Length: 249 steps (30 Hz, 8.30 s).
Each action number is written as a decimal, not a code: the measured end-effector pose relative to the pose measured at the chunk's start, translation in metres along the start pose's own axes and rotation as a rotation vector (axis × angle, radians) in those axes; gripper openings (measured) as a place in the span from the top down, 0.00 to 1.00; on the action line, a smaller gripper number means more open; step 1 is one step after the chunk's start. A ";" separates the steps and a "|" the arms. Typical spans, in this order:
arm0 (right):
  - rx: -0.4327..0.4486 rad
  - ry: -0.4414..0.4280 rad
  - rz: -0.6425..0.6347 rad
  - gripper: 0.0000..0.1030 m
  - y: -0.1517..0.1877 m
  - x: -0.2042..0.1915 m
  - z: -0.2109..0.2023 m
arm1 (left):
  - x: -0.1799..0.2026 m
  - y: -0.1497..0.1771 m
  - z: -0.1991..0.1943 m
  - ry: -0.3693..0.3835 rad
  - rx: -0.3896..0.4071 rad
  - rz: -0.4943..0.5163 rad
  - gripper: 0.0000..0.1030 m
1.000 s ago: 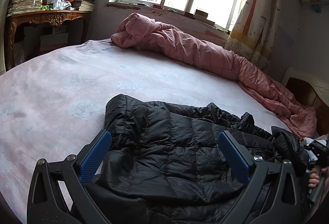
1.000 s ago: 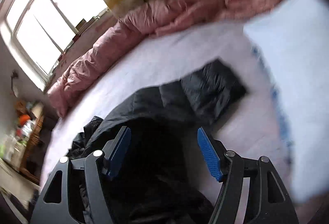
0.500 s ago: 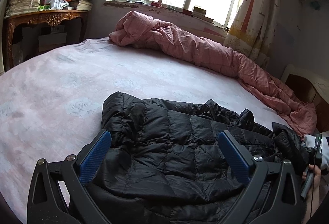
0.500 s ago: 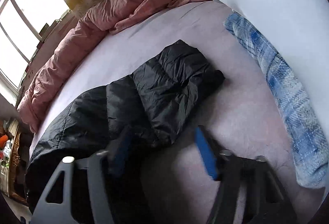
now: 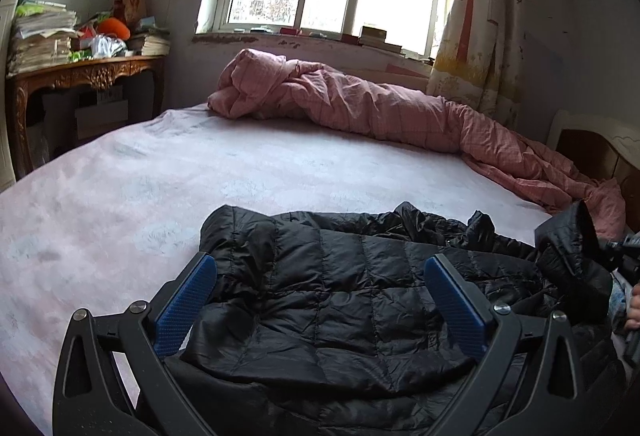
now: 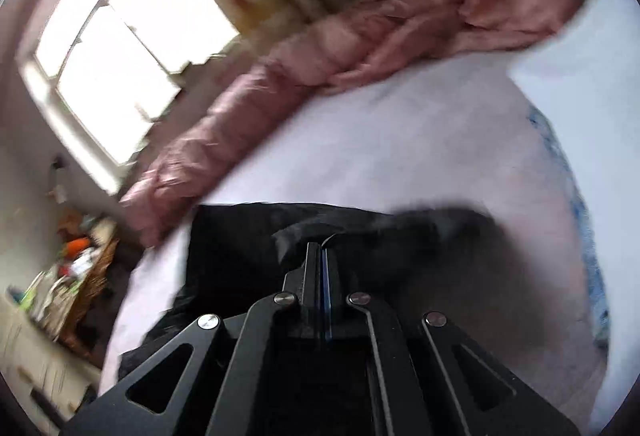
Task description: Fold large clothes
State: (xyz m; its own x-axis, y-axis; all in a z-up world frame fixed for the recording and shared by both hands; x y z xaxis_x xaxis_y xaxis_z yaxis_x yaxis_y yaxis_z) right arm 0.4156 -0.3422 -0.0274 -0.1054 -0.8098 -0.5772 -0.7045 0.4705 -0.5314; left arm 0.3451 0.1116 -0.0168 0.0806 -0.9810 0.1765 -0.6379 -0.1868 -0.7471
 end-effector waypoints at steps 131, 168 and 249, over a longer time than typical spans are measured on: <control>-0.253 0.473 -0.283 0.86 0.046 -0.005 0.054 | 0.017 0.015 0.056 -0.243 -0.249 0.151 0.34; -0.232 0.432 -0.446 0.28 0.068 -0.087 -0.012 | 0.028 0.000 0.009 -0.229 -0.032 0.171 0.23; -0.197 0.591 -0.828 0.00 0.306 -0.102 -0.093 | 0.061 0.189 -0.095 -0.237 -0.226 0.481 0.04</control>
State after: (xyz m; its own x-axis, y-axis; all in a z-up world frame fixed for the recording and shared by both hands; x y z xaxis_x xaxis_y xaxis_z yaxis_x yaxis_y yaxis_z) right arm 0.1452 -0.1484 -0.0741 0.1737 -0.9216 0.3472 -0.8101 -0.3342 -0.4817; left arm 0.1572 0.0211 -0.0861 -0.1060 -0.9427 -0.3163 -0.7905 0.2729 -0.5484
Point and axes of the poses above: each gripper's, at about its wrist camera, not at the fingertips, and z roughly the way its jaws point, x to its right, y to its underside, the point moved 9 cm from there along z, roughly the way its jaws point, and after that the axes turned 15 degrees about -x, right-handed, at the moved point
